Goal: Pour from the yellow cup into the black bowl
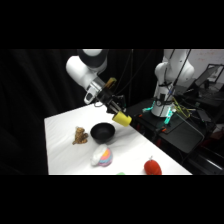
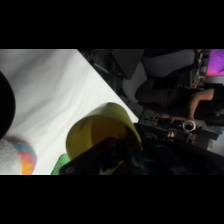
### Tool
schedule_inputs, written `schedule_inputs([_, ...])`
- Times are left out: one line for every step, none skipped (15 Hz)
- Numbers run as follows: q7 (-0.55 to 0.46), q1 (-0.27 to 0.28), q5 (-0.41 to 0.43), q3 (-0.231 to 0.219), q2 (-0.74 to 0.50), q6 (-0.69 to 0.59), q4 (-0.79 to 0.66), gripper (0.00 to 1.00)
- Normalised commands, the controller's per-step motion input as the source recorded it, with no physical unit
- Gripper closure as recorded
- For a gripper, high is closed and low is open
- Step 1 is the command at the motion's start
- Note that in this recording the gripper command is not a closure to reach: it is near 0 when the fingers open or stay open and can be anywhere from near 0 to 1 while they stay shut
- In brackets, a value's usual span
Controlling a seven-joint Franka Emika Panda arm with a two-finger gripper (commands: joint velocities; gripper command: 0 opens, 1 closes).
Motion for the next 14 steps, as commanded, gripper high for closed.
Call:
schedule_inputs([-0.22, -0.159, 0.135, -0.011, 0.54, -0.65, 0.7, 0.11])
schedule_inputs([-0.21, -0.176, 0.134, -0.007, 0.55, -0.65, 0.71, 0.11])
schedule_inputs([-0.2, -0.184, 0.134, 0.0, 0.53, -0.65, 0.71, 0.11])
schedule_inputs([-0.17, -0.181, 0.136, 0.008, 0.51, -0.63, 0.7, 0.11])
schedule_inputs([-0.14, -0.18, 0.137, 0.012, 0.48, -0.61, 0.7, 0.11])
schedule_inputs([-0.12, -0.17, 0.138, 0.02, 0.45, -0.58, 0.67, 0.11])
schedule_inputs([-0.1, -0.163, 0.138, 0.029, 0.43, -0.56, 0.66, 0.11])
schedule_inputs([-0.09, -0.146, 0.134, 0.039, 0.4, -0.52, 0.64, 0.11])
schedule_inputs([-0.06, -0.128, 0.133, 0.05, 0.39, -0.5, 0.62, 0.11])
schedule_inputs([-0.04, -0.11, 0.132, 0.061, 0.37, -0.48, 0.6, 0.11])
schedule_inputs([-0.03, -0.096, 0.136, 0.071, 0.35, -0.45, 0.59, 0.13])
schedule_inputs([0.0, -0.068, 0.116, 0.072, 0.31, -0.4, 0.54, 0.12])
schedule_inputs([0.02, -0.051, 0.107, 0.07, 0.26, -0.32, 0.48, 0.12])
schedule_inputs([0.02, -0.041, 0.103, 0.071, 0.18, -0.26, 0.39, 0.12])
